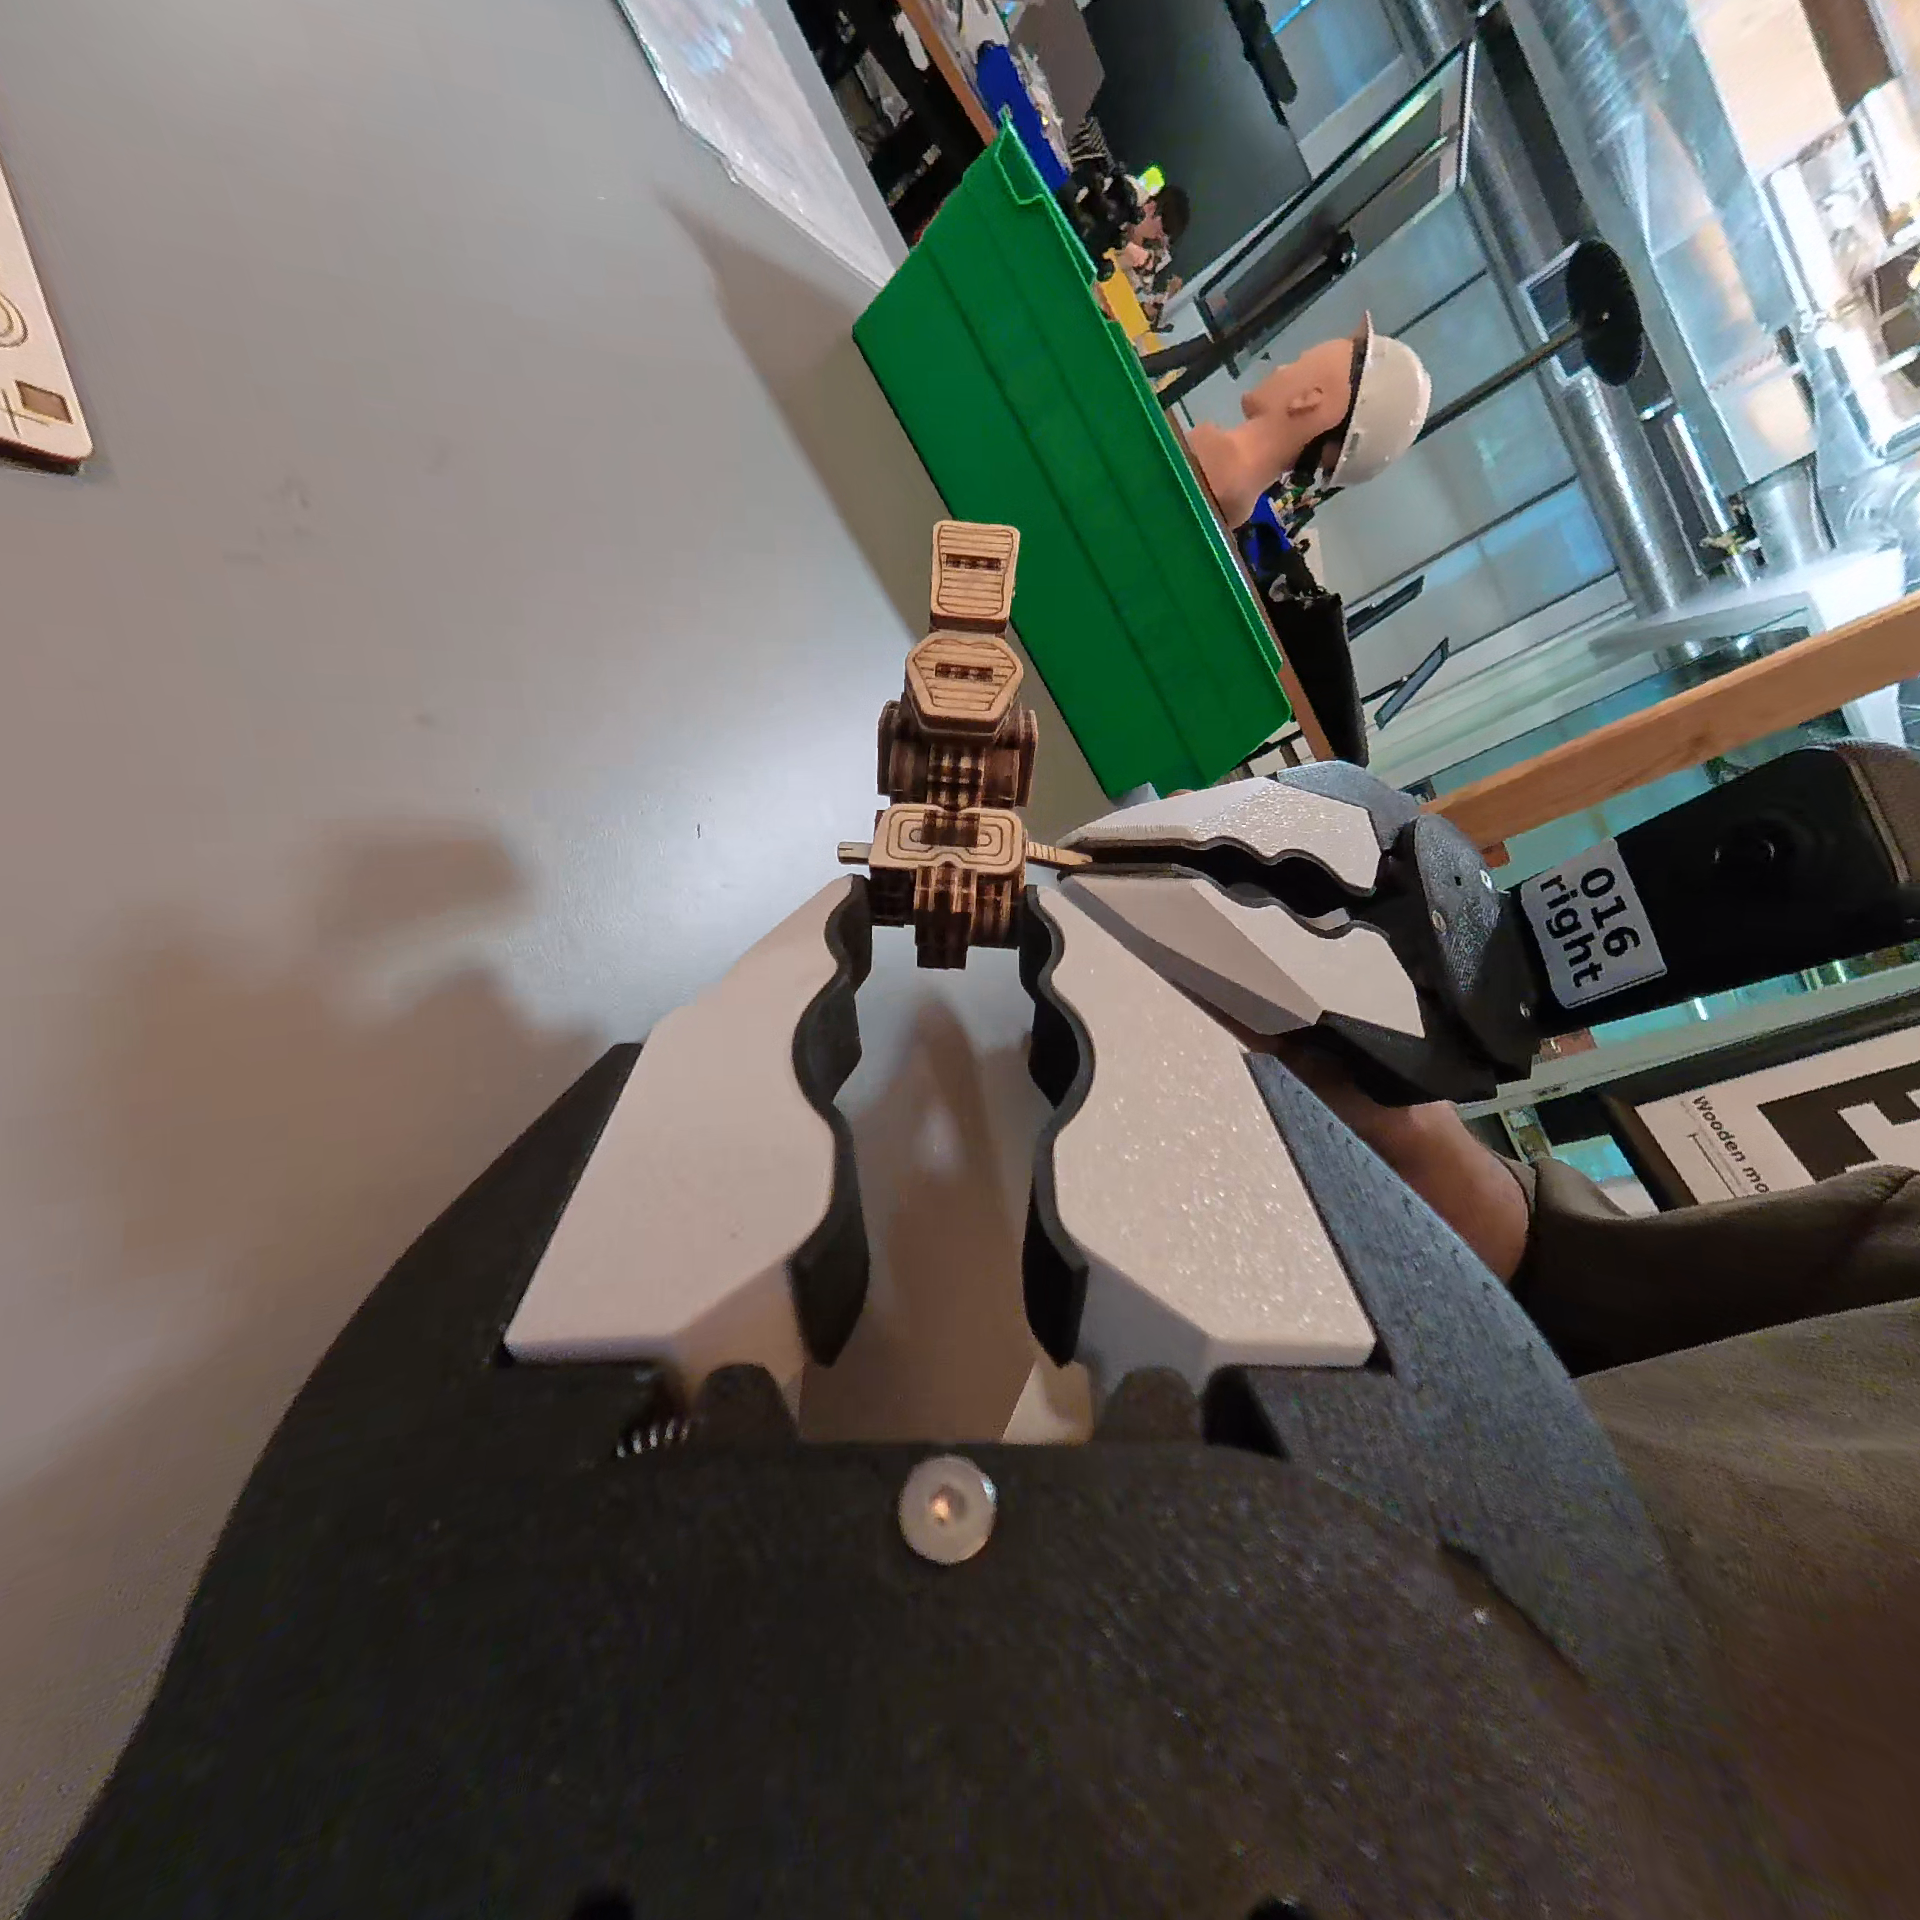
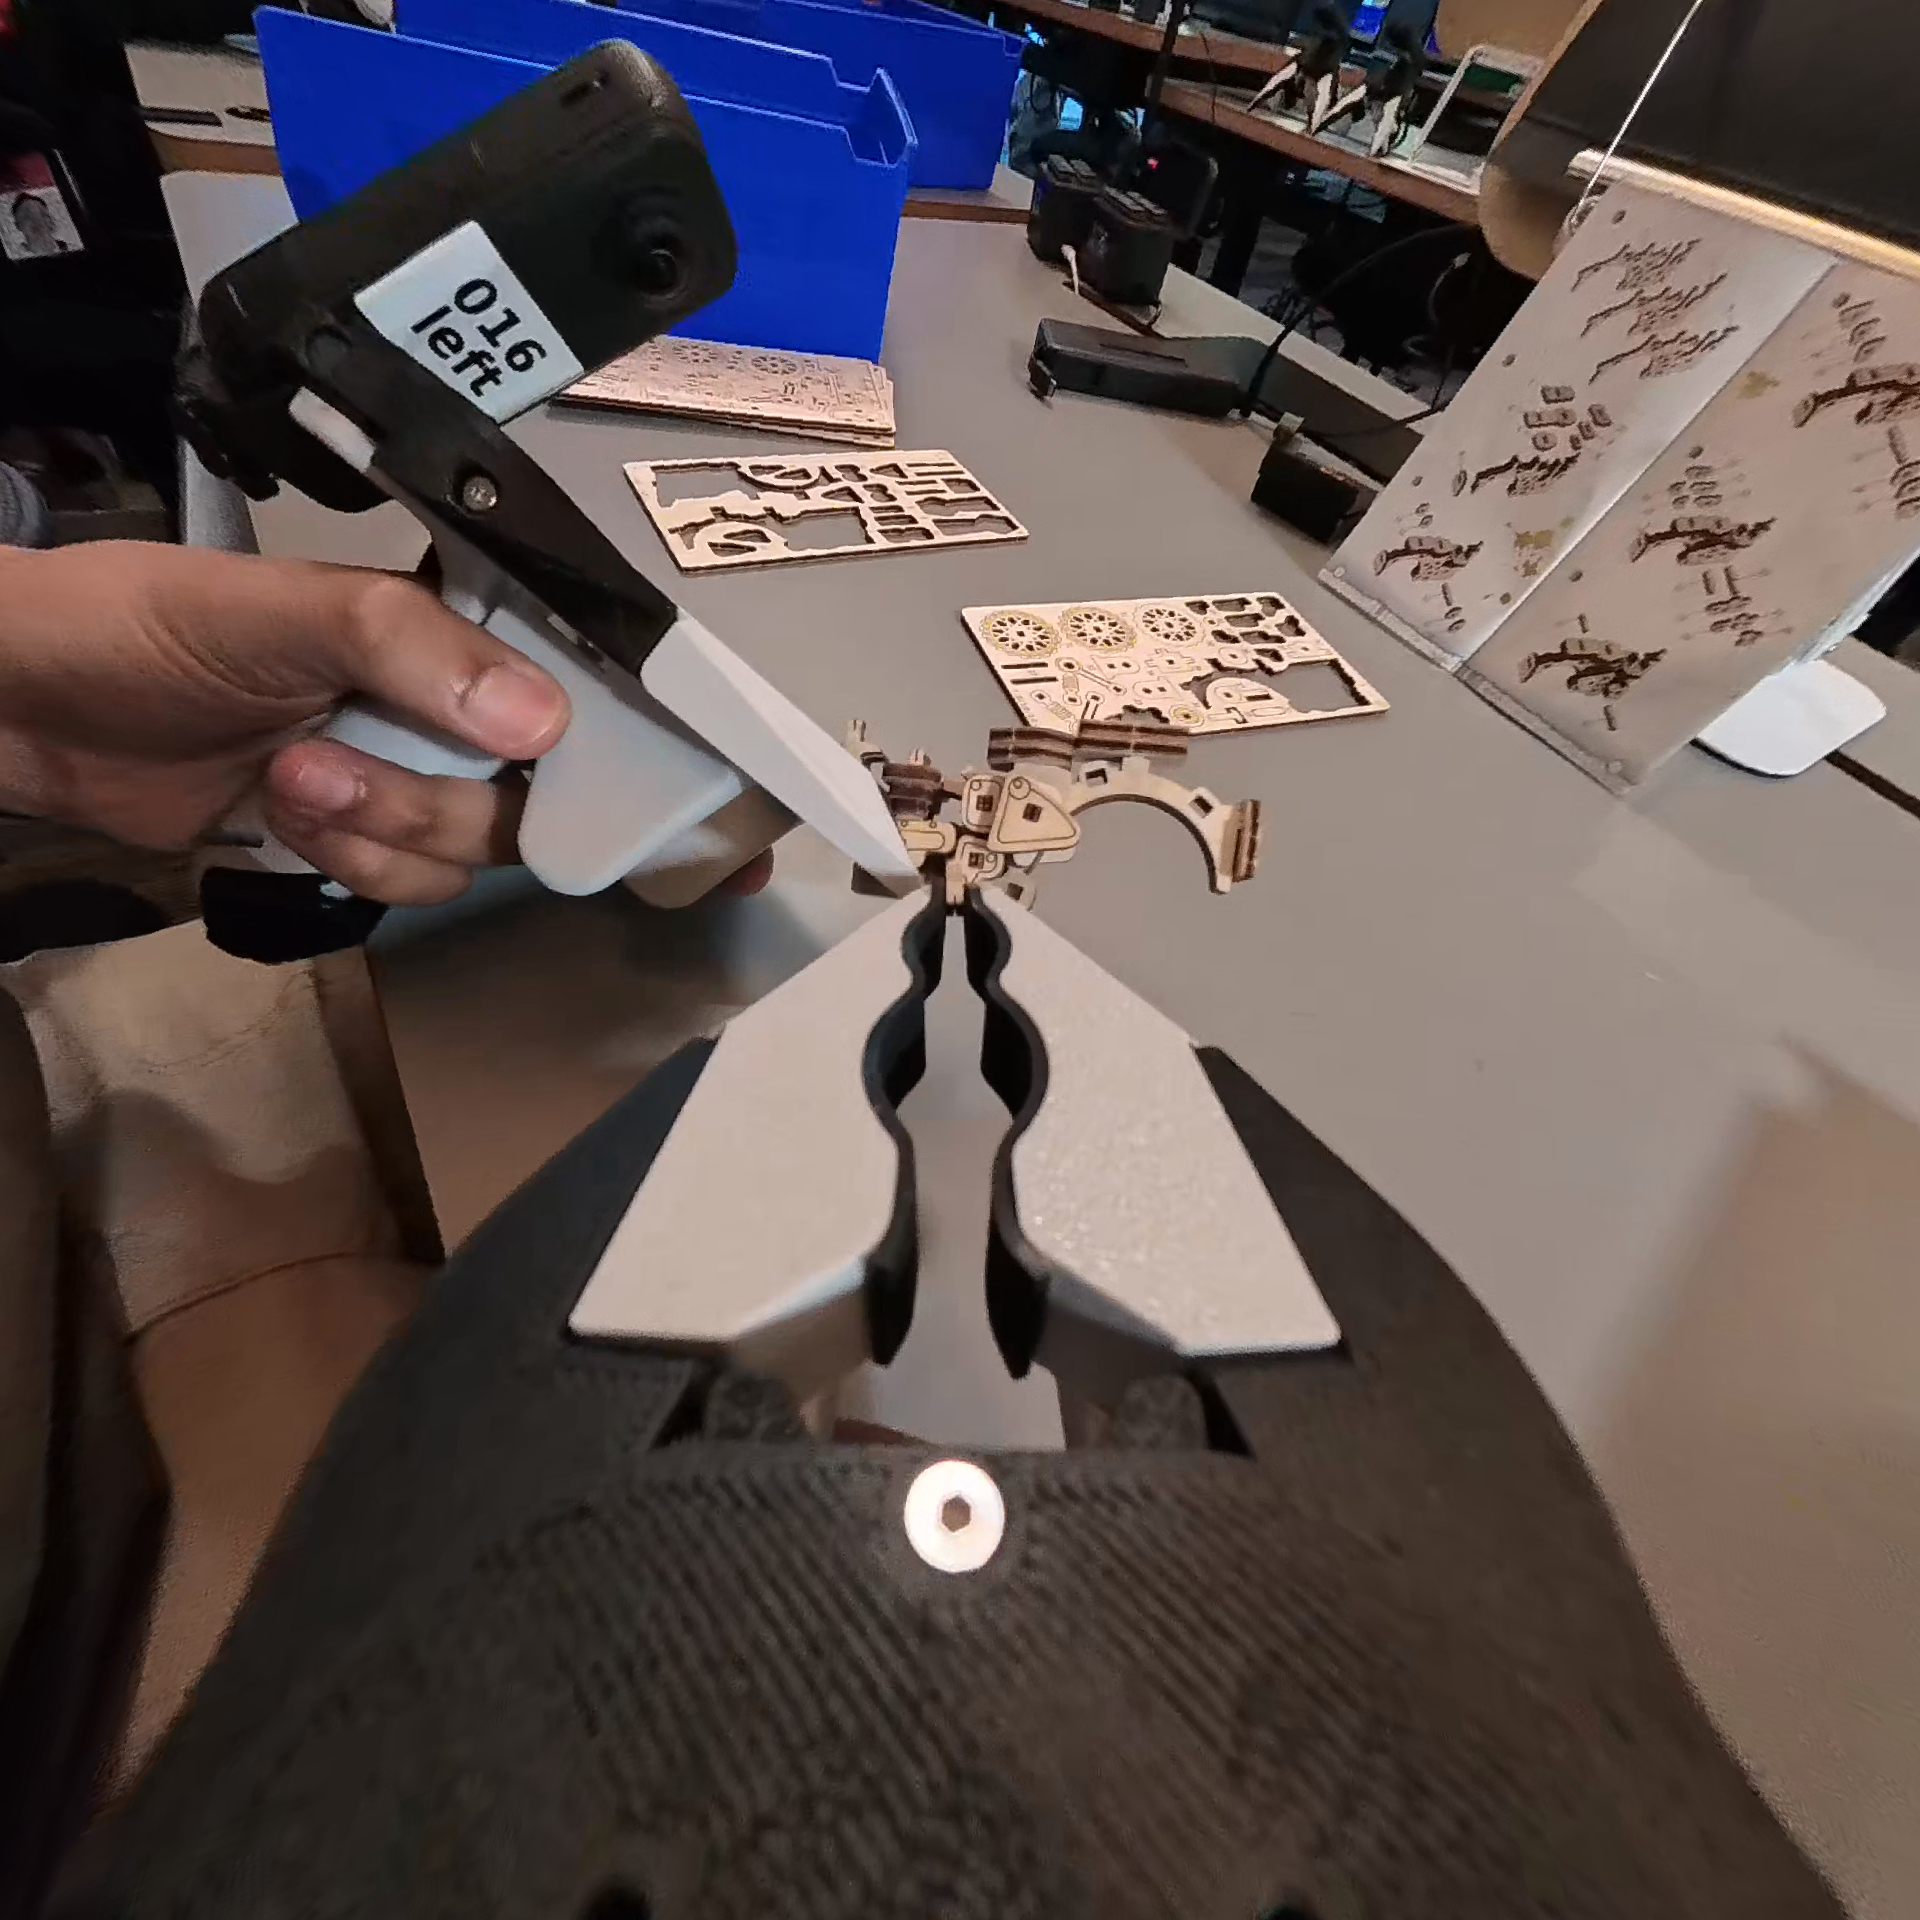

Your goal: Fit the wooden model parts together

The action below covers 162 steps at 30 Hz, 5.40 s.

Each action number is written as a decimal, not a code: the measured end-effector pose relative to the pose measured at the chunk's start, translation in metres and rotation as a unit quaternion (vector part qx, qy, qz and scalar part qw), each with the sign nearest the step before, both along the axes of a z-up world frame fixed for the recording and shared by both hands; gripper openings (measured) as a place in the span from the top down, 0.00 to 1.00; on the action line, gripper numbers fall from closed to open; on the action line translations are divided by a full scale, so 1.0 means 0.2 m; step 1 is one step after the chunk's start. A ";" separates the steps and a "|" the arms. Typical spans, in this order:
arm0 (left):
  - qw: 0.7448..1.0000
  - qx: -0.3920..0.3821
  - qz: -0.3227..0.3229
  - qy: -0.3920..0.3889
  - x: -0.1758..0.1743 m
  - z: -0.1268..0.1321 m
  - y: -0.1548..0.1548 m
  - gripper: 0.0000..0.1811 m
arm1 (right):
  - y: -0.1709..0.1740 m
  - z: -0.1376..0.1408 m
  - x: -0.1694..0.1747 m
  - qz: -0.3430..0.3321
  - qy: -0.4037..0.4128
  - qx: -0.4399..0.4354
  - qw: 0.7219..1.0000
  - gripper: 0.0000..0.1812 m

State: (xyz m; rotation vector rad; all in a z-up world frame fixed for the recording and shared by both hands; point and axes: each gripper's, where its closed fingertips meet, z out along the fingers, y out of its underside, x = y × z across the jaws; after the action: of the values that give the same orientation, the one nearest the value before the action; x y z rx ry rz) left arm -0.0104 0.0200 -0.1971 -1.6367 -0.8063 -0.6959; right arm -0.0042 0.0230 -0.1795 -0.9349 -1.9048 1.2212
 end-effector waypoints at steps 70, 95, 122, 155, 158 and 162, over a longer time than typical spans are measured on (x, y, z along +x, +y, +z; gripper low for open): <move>0.975 -0.077 0.039 0.206 0.04 0.00 0.02 0.85 | 0.01 -0.04 0.00 -0.034 -0.068 -0.084 0.994 1.00; 0.979 0.194 -0.002 -0.060 0.01 0.28 -0.05 0.86 | -0.06 0.22 0.02 0.025 -0.085 -0.397 0.914 0.79; 0.977 0.208 -0.040 0.014 0.11 0.33 -0.03 0.85 | -0.06 0.28 0.05 0.045 -0.123 -0.536 0.834 0.85; 0.989 0.083 0.050 0.113 -0.04 0.23 -0.06 0.85 | -0.07 0.31 0.07 0.006 0.114 -0.152 0.982 0.87; 0.975 0.002 0.082 0.208 -0.08 0.18 -0.07 0.85 | -0.09 0.29 0.07 0.002 0.103 -0.149 0.983 0.88; 0.916 -0.096 0.097 0.377 -0.11 0.16 -0.08 0.85 | -0.08 0.27 0.06 -0.006 0.088 -0.157 0.984 0.89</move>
State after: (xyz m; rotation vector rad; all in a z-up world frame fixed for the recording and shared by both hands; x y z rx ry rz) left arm -0.0323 0.0036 -0.1659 -1.7769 -0.4587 0.1819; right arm 0.0080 0.0061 -0.1247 -0.9602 -1.5949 1.5720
